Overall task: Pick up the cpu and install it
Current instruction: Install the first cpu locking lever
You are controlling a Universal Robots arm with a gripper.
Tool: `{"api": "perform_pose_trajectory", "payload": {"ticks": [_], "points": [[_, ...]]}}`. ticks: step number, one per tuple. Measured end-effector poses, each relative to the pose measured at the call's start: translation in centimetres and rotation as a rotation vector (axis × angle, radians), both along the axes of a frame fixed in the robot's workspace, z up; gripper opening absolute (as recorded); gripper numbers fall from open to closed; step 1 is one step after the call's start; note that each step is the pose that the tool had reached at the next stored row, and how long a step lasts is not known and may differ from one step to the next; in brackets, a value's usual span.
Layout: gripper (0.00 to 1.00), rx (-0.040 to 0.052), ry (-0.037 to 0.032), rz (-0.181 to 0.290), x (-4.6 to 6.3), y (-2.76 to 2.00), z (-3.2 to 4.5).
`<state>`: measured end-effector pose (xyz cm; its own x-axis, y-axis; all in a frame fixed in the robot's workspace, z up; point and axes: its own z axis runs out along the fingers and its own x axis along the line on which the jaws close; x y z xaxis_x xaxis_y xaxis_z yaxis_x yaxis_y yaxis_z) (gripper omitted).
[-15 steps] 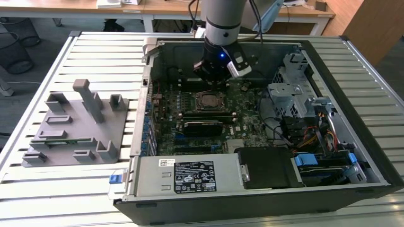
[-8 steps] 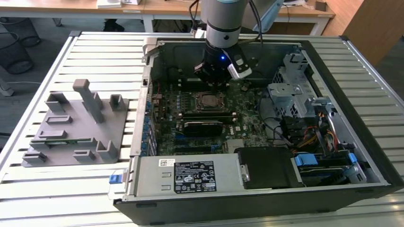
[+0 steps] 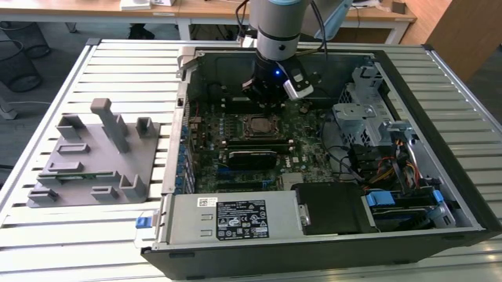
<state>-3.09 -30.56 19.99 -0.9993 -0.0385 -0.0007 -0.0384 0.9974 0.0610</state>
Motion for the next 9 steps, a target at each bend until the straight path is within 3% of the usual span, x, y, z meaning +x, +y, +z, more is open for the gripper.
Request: {"api": "perform_pose_trajectory", "payload": {"ticks": [5,9], "points": [[0.11,-0.001,-0.0002,0.0,0.0,0.0,0.04],[0.11,-0.0099,0.0004,0.0,0.0,-0.01,-0.14]]}}
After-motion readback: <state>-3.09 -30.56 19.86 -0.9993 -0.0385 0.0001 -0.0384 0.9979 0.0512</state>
